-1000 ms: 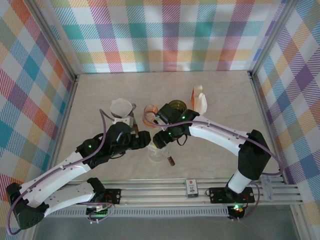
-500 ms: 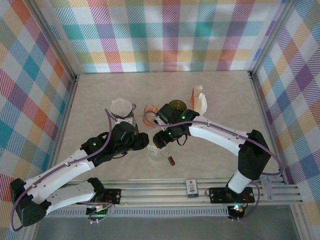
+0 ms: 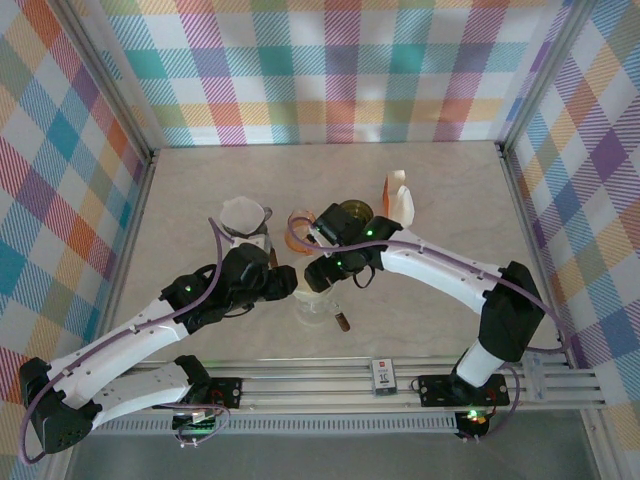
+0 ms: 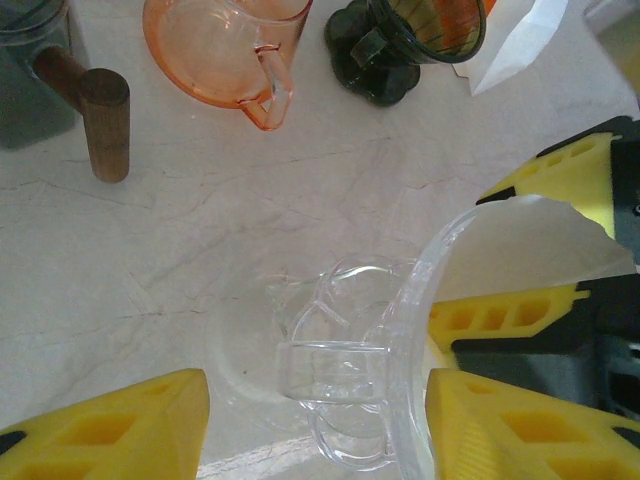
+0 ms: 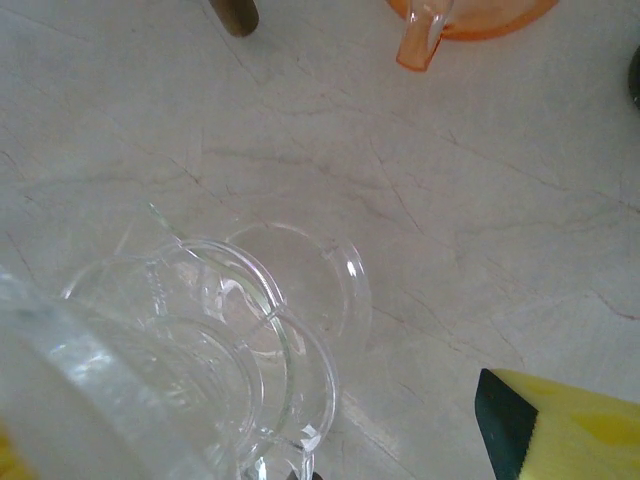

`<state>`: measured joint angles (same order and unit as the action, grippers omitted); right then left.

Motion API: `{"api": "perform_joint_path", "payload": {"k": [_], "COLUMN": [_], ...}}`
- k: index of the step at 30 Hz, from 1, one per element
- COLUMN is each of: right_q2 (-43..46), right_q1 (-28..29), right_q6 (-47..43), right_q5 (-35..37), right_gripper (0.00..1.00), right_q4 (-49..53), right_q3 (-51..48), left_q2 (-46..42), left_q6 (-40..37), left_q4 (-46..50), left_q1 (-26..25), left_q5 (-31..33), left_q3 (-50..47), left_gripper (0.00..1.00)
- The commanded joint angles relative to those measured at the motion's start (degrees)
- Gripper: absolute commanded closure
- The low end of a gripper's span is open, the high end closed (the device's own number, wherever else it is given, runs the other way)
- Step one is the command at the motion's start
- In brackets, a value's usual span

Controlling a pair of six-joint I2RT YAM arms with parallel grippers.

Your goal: Place the coffee filter in the dripper

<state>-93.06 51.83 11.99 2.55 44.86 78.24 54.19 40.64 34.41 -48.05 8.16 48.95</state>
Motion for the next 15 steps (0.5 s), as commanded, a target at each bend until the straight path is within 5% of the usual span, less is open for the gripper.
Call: {"api": "perform_joint_path", "payload": {"k": [1,15], "right_q2": [0.79,-0.68], "right_q1": [0.52,0.46], "right_q6": [0.36,1.35], "right_q5": [-1.19,-0.98], "right_gripper": [0.18,0.18], "right_q4": [0.24,-1.05], "right_q3": [0.10,-1.92], "left_q2": [-0.83,-0.43], "left_q6": [-0.35,-0.30], "left_q4": [0.67,0.35], "left_q1": [0.64,0.68], "left_q5": [0.50,0.54], "left_q3": [-0.03,-0.26], "left_gripper": [0.40,0.39]}}
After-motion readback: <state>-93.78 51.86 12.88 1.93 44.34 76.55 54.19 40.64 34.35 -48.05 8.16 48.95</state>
